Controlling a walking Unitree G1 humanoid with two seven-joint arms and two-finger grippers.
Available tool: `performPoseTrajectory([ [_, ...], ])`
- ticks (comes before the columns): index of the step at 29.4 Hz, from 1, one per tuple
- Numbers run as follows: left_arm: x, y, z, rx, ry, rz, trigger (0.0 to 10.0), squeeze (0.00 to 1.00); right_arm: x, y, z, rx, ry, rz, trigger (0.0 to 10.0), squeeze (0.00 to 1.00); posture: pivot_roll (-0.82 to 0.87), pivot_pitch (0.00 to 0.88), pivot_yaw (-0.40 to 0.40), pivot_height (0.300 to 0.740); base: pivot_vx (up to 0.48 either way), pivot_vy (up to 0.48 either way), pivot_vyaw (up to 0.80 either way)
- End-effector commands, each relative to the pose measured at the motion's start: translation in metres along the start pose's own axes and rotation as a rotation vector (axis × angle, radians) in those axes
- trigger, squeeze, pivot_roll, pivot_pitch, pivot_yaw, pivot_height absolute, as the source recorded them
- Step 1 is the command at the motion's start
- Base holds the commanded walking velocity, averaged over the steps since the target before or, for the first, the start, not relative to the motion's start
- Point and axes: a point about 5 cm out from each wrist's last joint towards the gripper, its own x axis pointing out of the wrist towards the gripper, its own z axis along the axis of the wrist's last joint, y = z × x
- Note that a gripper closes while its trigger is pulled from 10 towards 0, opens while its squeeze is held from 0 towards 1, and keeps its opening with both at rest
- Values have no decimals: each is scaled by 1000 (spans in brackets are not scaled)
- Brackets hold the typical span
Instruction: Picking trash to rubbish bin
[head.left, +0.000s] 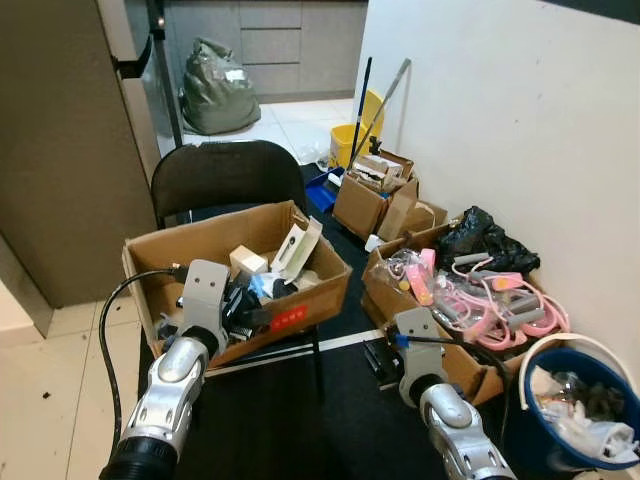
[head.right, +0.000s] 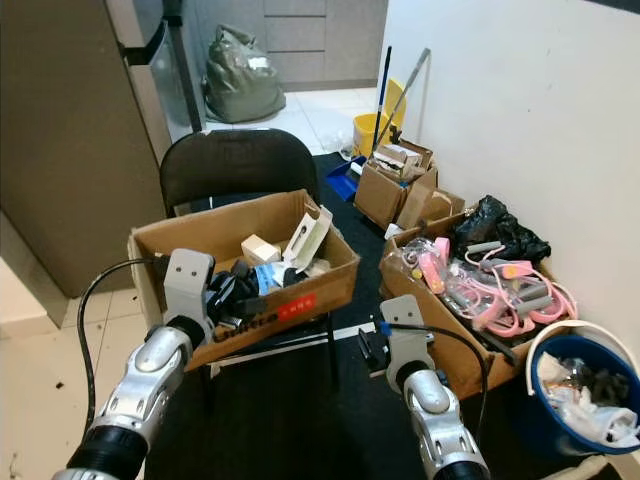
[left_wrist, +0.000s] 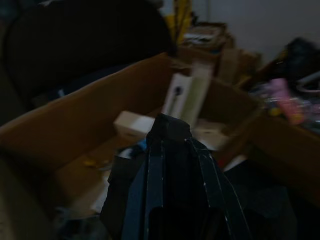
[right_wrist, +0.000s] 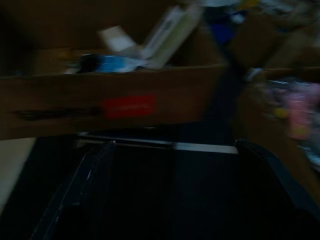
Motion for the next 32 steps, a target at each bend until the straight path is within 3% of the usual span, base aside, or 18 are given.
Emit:
performPoseTrajectory([
  [1,-1,-1,-1,7,10,-7,10000,0,-3,-5,-2,-12,5,-12,10000,0,-41,53,-3,740,326,0,0],
  [20,-1,0,0,10,9,-6,10000,0,-3,-5,-2,-12,1,-15,10000,0,-37,58,-1,740,322,0,0],
  [25,-1,-1,-1,6,25,-6,10000,0,-3,-6,-2,-13,0,-16,10000,0,-36,58,-3,740,0,0,0],
  [32,-2,-9,-1,32,25,-92,10000,0,-2,-6,-1,-15,-4,-19,10000,0,-35,59,-5,740,0,0,0],
])
